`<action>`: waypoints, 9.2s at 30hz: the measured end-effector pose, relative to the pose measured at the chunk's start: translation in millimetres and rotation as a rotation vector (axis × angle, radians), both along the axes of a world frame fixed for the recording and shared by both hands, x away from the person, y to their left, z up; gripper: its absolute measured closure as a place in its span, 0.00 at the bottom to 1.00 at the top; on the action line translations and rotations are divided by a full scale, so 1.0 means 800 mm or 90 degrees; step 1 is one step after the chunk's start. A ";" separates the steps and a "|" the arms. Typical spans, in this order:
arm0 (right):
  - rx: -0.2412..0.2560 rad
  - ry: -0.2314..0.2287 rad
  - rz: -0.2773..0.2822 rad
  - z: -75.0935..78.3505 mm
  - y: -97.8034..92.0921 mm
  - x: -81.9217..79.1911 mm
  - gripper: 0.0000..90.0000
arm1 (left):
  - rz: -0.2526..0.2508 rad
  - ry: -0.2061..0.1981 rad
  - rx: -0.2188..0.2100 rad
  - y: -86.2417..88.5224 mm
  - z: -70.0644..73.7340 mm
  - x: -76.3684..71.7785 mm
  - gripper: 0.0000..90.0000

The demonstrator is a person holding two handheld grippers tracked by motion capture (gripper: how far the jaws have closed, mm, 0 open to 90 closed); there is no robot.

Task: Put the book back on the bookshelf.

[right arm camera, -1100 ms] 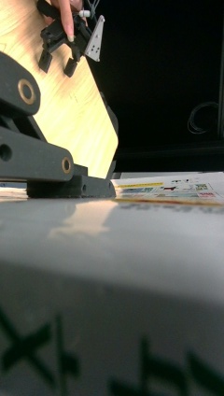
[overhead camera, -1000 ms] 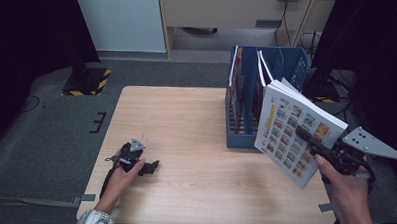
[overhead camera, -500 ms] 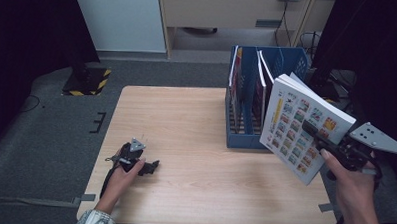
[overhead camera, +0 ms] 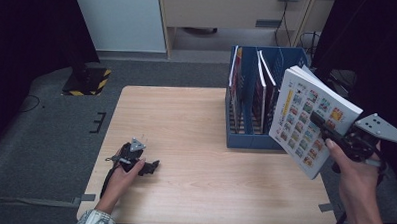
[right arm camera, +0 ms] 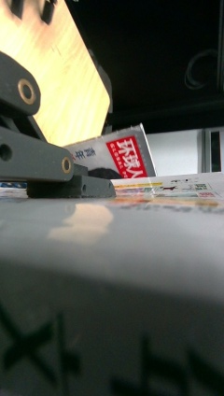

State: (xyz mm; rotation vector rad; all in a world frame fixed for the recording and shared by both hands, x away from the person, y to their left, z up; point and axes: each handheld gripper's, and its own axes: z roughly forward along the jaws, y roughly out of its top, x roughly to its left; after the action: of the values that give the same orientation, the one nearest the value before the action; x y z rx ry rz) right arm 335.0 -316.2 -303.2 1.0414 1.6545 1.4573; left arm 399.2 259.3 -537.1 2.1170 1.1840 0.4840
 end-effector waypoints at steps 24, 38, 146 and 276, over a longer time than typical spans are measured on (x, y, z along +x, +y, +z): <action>-0.015 0.012 -0.074 0.010 0.004 0.046 0.82 | 0.000 0.000 0.000 0.000 0.000 0.000 0.00; -0.015 0.015 -0.109 0.013 0.007 0.072 0.82 | 0.000 0.000 0.000 0.000 0.000 0.000 0.00; 0.032 0.025 -0.231 -0.094 0.041 0.238 0.82 | 0.007 -0.001 -0.001 -0.002 0.000 0.000 0.00; -0.034 -0.001 -0.251 -0.087 0.035 0.251 0.82 | 0.000 -0.003 0.002 -0.006 0.000 0.001 0.00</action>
State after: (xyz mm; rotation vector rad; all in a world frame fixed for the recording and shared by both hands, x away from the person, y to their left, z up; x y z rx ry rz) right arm 535.6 -288.0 -372.7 1.2514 1.3806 1.1473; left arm 399.8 254.8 -537.2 2.1178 1.1812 0.4904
